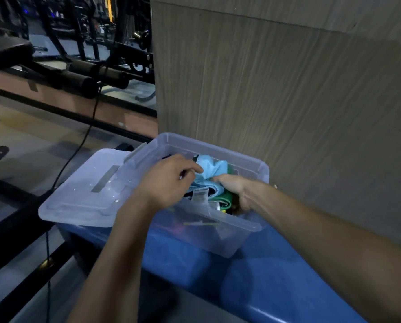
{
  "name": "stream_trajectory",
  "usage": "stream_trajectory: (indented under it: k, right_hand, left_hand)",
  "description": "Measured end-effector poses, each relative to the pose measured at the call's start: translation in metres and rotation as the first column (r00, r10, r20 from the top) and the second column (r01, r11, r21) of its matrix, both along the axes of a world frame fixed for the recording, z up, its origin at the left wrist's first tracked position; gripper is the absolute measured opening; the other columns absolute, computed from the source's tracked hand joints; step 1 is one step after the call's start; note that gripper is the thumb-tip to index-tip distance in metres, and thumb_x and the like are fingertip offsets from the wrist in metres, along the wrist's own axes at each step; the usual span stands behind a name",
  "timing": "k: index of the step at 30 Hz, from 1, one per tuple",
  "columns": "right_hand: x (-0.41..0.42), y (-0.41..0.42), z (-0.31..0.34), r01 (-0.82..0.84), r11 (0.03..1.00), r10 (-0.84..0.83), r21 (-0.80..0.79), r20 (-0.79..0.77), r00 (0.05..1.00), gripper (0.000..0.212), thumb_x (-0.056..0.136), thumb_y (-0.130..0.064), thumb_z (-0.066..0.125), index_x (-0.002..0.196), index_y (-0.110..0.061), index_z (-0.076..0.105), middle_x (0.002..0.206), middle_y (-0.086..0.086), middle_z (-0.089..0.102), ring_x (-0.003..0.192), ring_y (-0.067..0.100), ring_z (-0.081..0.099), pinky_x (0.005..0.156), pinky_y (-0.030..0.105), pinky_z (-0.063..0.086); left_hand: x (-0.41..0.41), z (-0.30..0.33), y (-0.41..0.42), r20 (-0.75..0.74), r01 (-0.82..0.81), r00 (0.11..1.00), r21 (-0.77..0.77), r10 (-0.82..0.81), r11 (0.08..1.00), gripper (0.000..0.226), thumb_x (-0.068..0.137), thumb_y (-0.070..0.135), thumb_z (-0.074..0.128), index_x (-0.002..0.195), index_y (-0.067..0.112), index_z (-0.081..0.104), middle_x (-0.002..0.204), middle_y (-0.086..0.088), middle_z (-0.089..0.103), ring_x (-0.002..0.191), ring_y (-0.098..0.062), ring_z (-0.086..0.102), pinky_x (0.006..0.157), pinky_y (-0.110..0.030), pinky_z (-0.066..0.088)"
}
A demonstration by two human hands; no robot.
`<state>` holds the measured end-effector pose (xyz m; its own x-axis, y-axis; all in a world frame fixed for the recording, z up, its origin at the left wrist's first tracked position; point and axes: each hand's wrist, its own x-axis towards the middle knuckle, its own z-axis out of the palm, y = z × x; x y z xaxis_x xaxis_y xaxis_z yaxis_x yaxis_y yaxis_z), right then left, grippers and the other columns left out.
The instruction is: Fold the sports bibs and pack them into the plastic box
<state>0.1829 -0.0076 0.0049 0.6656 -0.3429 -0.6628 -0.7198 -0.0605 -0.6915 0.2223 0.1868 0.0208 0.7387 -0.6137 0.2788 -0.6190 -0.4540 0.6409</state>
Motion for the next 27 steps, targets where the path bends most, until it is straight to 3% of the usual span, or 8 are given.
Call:
stream_trajectory:
  k: [4, 7, 13, 15, 18, 20, 23, 27]
  right_hand:
    - [-0.003, 0.005, -0.003, -0.081, 0.997, 0.079, -0.014, -0.107, 0.991, 0.021, 0.093, -0.034, 0.061, 0.093, -0.014, 0.066, 0.079, 0.007, 0.069, 0.064, 0.023, 0.063, 0.069, 0.032, 0.053]
    - [-0.004, 0.007, -0.003, -0.062, 0.998, 0.063, 0.010, -0.102, 0.993, 0.021, 0.092, -0.034, 0.063, 0.098, -0.014, 0.067, 0.079, 0.007, 0.070, 0.063, 0.023, 0.065, 0.063, 0.031, 0.054]
    - [-0.008, 0.012, -0.002, -0.044, 0.983, 0.048, 0.179, -0.015, 0.999, 0.020, 0.091, -0.029, 0.055, 0.091, -0.012, 0.067, 0.082, 0.009, 0.070, 0.069, 0.025, 0.065, 0.068, 0.035, 0.056]
    - [-0.012, 0.016, -0.001, -0.091, 0.992, 0.097, 0.085, -0.075, 0.992, 0.025, 0.092, -0.035, 0.053, 0.086, -0.014, 0.064, 0.075, 0.007, 0.067, 0.063, 0.022, 0.062, 0.068, 0.033, 0.052]
    - [-0.013, 0.019, -0.004, -0.177, 0.960, 0.151, -0.219, -0.130, 0.980, 0.037, 0.098, -0.047, 0.047, 0.115, -0.018, 0.062, 0.113, 0.006, 0.064, 0.092, 0.021, 0.060, 0.081, 0.034, 0.047]
    - [-0.016, 0.022, -0.003, -0.262, 0.881, 0.223, -0.395, -0.142, 0.964, 0.045, 0.104, -0.047, 0.041, 0.135, -0.018, 0.055, 0.135, 0.006, 0.057, 0.113, 0.023, 0.056, 0.091, 0.034, 0.044]
    - [-0.022, 0.026, 0.002, -0.274, 0.682, 0.279, -0.678, -0.105, 0.954, 0.050, 0.096, -0.048, 0.059, 0.132, -0.014, 0.051, 0.121, 0.005, 0.056, 0.106, 0.024, 0.061, 0.076, 0.030, 0.046]
    - [-0.029, 0.032, 0.016, -0.236, 0.139, 0.592, -0.962, -0.110, 0.799, 0.055, 0.093, -0.044, 0.064, 0.131, -0.013, 0.040, 0.132, 0.007, 0.043, 0.121, 0.032, 0.050, 0.088, 0.043, 0.045]
  left_hand:
    - [-0.008, 0.009, 0.003, -0.006, 0.011, 1.000, 0.184, -0.010, 0.983, 0.045, 0.080, 0.049, 0.034, 0.093, 0.034, 0.074, 0.104, 0.013, 0.066, 0.106, -0.011, 0.062, 0.090, -0.044, 0.054]
    - [-0.010, 0.009, 0.000, 0.007, -0.016, 1.000, 0.344, 0.014, 0.939, 0.035, 0.092, 0.038, 0.040, 0.101, 0.031, 0.073, 0.088, 0.007, 0.065, 0.092, -0.018, 0.060, 0.085, -0.043, 0.056]
    - [-0.012, 0.010, 0.001, -0.011, 0.003, 1.000, 0.252, -0.001, 0.968, 0.035, 0.102, 0.026, 0.043, 0.110, 0.043, 0.072, 0.084, 0.017, 0.061, 0.077, -0.003, 0.055, 0.075, -0.030, 0.047]
    - [-0.013, 0.008, 0.001, 0.016, -0.008, 1.000, 0.313, 0.004, 0.950, 0.035, 0.102, 0.029, 0.042, 0.110, 0.046, 0.071, 0.097, 0.017, 0.062, 0.086, -0.006, 0.056, 0.085, -0.036, 0.052]
    - [-0.014, 0.008, 0.001, 0.014, -0.009, 1.000, 0.351, 0.004, 0.936, 0.035, 0.103, 0.032, 0.041, 0.111, 0.048, 0.071, 0.104, 0.022, 0.060, 0.098, -0.007, 0.054, 0.093, -0.039, 0.050]
    - [-0.014, 0.009, 0.001, 0.000, 0.008, 1.000, 0.401, -0.009, 0.916, 0.035, 0.102, 0.036, 0.041, 0.110, 0.051, 0.071, 0.107, 0.019, 0.064, 0.107, -0.011, 0.059, 0.095, -0.039, 0.050]
    - [-0.013, 0.010, 0.001, -0.029, 0.044, 0.999, 0.498, -0.034, 0.866, 0.034, 0.100, 0.040, 0.041, 0.110, 0.055, 0.070, 0.117, 0.012, 0.067, 0.112, -0.018, 0.059, 0.099, -0.041, 0.048]
    - [-0.011, 0.012, 0.000, -0.046, 0.067, 0.998, 0.533, -0.050, 0.843, 0.033, 0.100, 0.045, 0.039, 0.104, 0.043, 0.073, 0.108, 0.009, 0.067, 0.107, -0.020, 0.058, 0.097, -0.043, 0.047]
